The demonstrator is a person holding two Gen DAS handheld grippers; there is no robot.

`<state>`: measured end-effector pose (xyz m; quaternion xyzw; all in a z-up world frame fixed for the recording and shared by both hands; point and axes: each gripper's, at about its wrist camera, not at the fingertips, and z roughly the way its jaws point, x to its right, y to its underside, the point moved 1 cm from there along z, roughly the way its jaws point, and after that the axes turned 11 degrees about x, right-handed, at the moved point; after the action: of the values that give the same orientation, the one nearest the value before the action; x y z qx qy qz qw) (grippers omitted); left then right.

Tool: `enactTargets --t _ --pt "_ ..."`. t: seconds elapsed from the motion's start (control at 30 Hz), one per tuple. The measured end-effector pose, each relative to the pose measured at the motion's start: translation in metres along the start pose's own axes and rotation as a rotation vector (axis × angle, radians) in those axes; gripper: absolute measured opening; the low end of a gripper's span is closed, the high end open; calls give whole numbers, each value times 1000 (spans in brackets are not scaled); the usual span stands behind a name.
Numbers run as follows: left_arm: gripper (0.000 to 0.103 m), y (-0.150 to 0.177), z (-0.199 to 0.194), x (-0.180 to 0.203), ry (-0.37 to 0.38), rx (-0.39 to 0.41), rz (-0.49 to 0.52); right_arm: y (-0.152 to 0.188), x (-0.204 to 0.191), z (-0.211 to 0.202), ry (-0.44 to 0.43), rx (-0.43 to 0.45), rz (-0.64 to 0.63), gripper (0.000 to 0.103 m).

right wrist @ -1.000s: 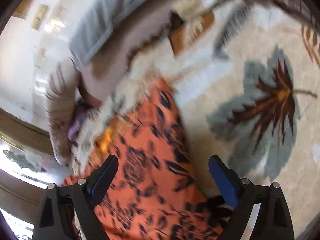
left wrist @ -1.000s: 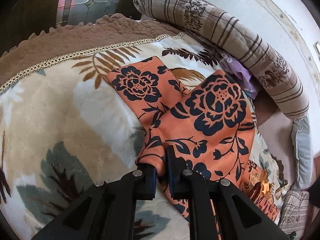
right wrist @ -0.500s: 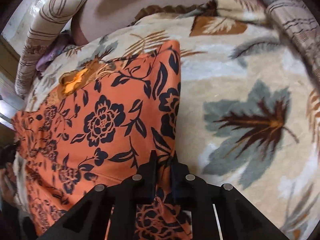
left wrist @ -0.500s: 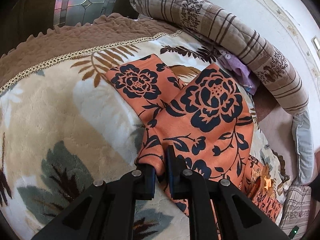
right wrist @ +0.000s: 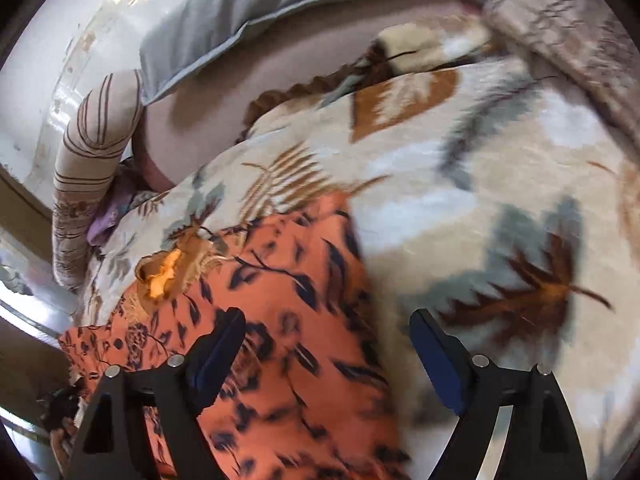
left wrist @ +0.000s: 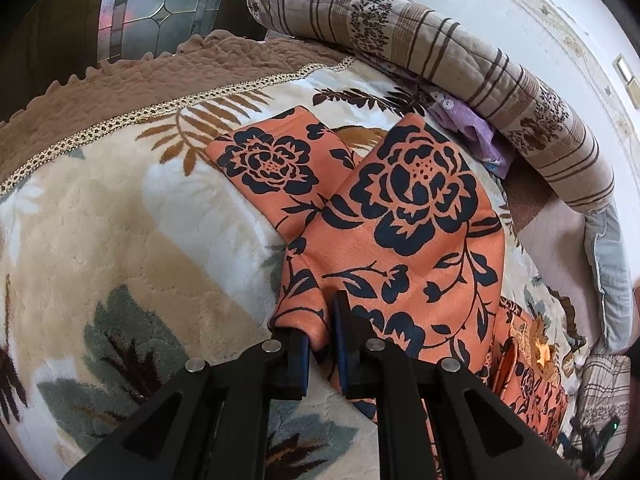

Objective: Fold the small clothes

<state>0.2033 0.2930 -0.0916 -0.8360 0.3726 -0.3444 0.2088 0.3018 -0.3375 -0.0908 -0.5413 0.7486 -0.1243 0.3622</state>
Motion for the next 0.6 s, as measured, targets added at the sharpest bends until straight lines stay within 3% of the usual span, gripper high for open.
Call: enactTargets --t 0.03,0.07,0.1,0.17,0.23,0.27,0.37,0.53,0.6 --pt "10 0 -1 -1 0 -2 -1 -2 0 11 11 -22 -2 78" --pt "10 0 -2 -2 -2 -6 -4 -4 3 21 84 -44 -19 32" --pt "10 1 -2 -3 -2 -9 -7 -6 13 25 133 -39 2 18" --pt "12 1 -4 -4 4 -15 -5 -10 25 18 179 15 104 18" --pt "15 0 -5 -4 9 -20 1 -10 15 5 275 66 60 25" --pt "17 0 -6 -3 16 -24 -1 -10 8 1 278 72 31 28" --pt "37 2 -13 -3 41 -41 -16 5 -34 -27 204 130 -59 74" --pt "60 10 -34 2 39 -43 -8 47 -82 -70 1 122 -100 74" --pt "60 13 -44 1 53 -44 -7 73 -100 -77 -64 90 -98 74"
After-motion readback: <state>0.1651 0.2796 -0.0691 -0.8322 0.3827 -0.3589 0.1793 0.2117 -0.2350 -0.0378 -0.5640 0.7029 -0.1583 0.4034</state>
